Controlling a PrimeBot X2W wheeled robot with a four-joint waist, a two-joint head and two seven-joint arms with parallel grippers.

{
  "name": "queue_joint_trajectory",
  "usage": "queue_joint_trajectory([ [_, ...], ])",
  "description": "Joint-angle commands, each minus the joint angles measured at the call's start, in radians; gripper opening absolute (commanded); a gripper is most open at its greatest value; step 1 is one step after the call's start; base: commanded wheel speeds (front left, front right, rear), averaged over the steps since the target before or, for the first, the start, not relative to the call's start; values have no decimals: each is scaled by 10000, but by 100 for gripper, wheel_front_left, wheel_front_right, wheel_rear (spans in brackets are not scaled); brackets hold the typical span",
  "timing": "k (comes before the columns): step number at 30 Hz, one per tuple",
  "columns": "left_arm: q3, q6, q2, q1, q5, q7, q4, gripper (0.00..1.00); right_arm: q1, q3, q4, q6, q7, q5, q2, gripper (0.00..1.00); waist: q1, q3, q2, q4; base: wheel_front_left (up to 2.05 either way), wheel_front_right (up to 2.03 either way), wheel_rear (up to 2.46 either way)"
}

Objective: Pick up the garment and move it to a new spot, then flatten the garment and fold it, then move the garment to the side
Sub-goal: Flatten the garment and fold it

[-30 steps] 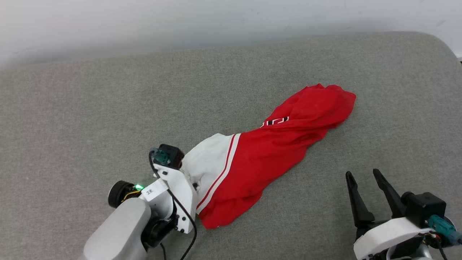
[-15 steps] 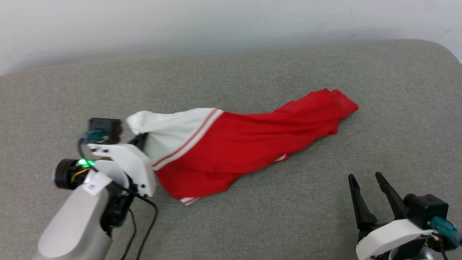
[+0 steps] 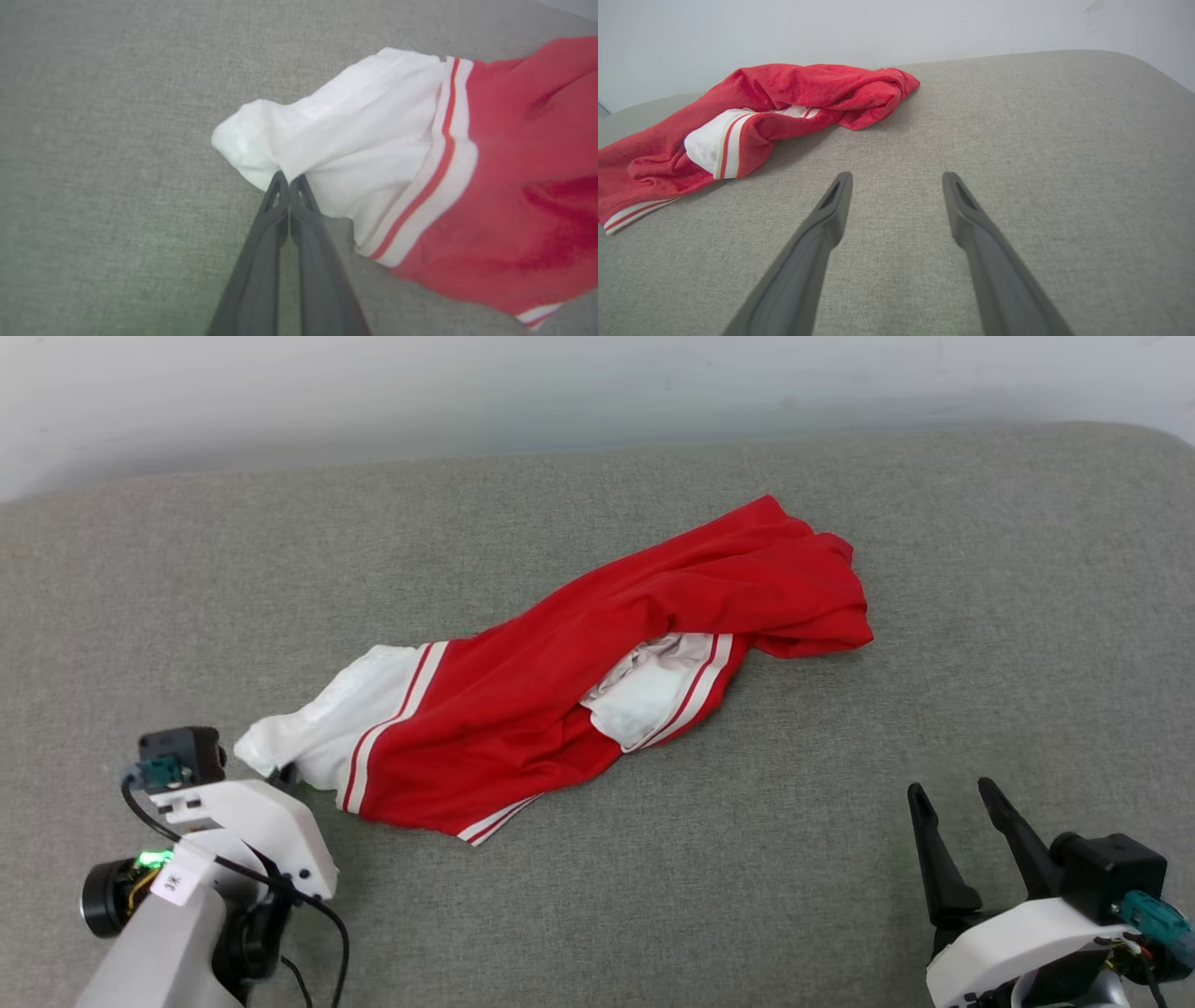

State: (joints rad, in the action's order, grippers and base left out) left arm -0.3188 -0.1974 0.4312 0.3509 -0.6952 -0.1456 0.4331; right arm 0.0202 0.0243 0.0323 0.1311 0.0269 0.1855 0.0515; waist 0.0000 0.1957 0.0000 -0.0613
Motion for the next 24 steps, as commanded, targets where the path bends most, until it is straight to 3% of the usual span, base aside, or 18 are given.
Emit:
queue_joint_trajectory([
  [1,-34,60,-57,-150,-11,119,57,0,-136,-6,-86,-5,8,-115,-20,100,0,-4,0,43,0,0,0],
  [3,-108,256,-213,-220,-111,268,121,0,-209,4,-144,-7,-4,-186,-20,100,0,-41,0,103,0,0,0],
  [4,-130,357,-287,-251,-135,394,132,77,-193,0,-164,-7,-23,-238,-21,100,0,-90,0,138,0,0,0],
  [5,-130,406,-290,-269,-90,586,124,100,-173,-7,-190,-5,-42,-271,-21,100,0,-138,0,169,0,0,0],
  [17,-431,695,-504,-791,804,3271,-741,100,195,-169,-461,-7,-435,-552,-21,100,0,-1051,0,437,0,0,0],
  [24,-624,307,-835,-1617,1282,3916,-2025,100,61,-396,-217,-5,-976,-414,-21,100,0,-1379,0,555,0,0,0],
])
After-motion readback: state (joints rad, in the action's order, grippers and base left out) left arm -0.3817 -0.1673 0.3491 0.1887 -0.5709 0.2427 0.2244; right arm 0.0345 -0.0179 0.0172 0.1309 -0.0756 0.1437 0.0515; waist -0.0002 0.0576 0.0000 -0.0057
